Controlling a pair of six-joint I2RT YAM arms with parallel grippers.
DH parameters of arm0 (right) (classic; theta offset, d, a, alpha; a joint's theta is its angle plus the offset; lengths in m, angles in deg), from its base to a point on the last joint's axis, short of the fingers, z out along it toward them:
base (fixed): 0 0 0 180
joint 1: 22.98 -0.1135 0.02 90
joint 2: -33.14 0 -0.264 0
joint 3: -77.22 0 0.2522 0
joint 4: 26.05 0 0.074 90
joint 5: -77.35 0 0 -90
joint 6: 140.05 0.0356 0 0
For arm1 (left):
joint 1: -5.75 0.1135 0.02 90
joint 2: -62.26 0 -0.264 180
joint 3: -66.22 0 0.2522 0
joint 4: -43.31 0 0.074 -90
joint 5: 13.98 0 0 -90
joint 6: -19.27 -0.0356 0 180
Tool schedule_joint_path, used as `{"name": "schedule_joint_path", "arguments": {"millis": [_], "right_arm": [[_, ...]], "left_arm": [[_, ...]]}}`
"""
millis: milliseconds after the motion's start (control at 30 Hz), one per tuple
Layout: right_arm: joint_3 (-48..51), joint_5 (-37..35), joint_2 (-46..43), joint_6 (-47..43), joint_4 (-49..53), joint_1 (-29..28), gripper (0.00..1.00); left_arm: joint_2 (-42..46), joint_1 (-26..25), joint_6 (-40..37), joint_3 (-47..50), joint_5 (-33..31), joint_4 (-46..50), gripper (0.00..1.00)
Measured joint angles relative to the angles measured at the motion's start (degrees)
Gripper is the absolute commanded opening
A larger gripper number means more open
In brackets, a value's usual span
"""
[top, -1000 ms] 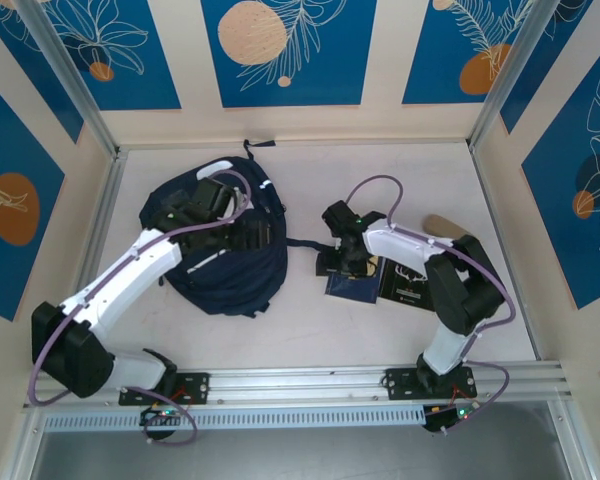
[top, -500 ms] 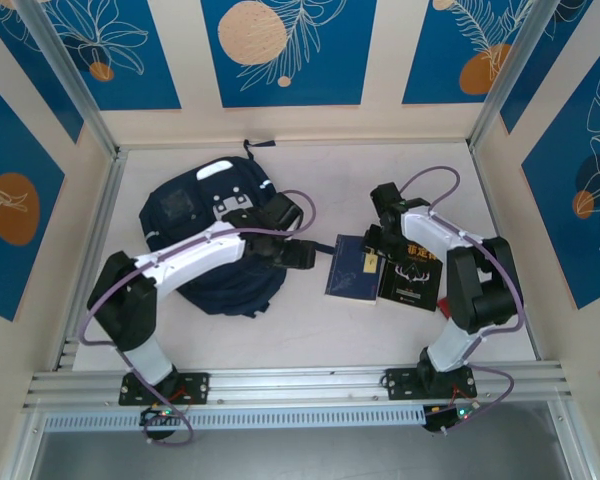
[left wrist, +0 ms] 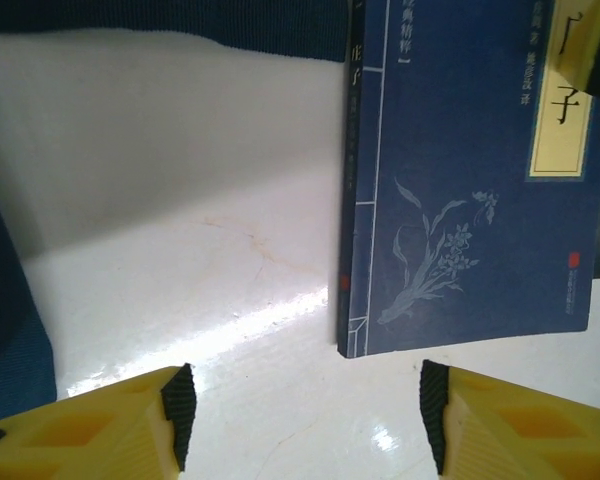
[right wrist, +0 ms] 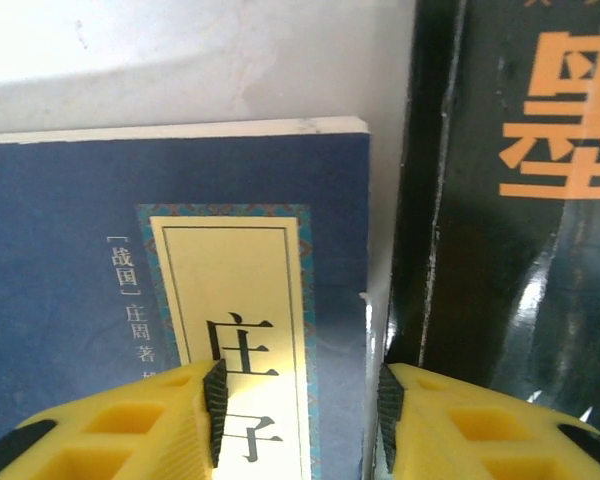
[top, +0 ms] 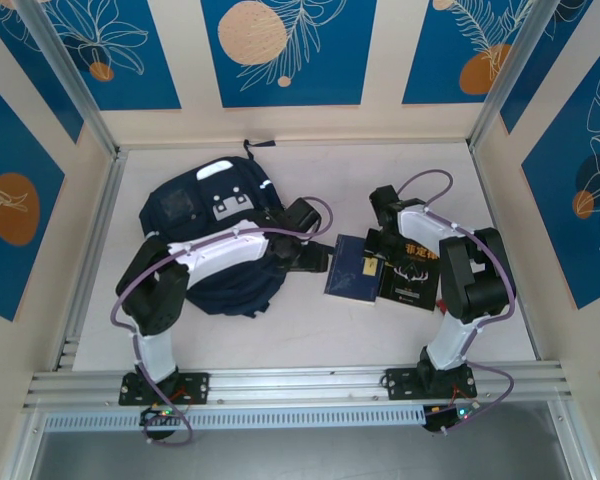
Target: Pack the student bag
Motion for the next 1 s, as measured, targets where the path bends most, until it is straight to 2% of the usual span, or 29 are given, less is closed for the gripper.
{"name": "schedule_joint_path", "arguments": {"millis": [67, 467, 700, 833, 1000], "right_arm": [[0.0, 0.0, 0.1, -1.0, -0.3, -1.0, 0.41], [0.8, 0.3, -0.4, -4.5, -2.4, -6.1, 0.4], [3.0, 4.2, -2.3, -5.8, -3.7, -9.4, 0.39], [3.7, 5.7, -2.8, -5.5, -4.1, -8.9, 0.46], [4.2, 8.0, -3.2, -4.2, -5.0, -7.3, 0.65]], "left_arm": [[-0.3, 0.0, 0.4, 0.0, 0.1, -0.2, 0.56], [-2.7, -0.1, 0.7, 0.0, -0.1, -0.9, 0.54], [-4.7, -0.1, 1.8, 0.0, -0.1, -1.0, 0.5], [-5.7, -0.1, 2.1, -0.1, -0.3, -1.0, 0.47], [-7.4, -0.1, 2.2, -0.2, -0.3, -1.0, 0.47]]}}
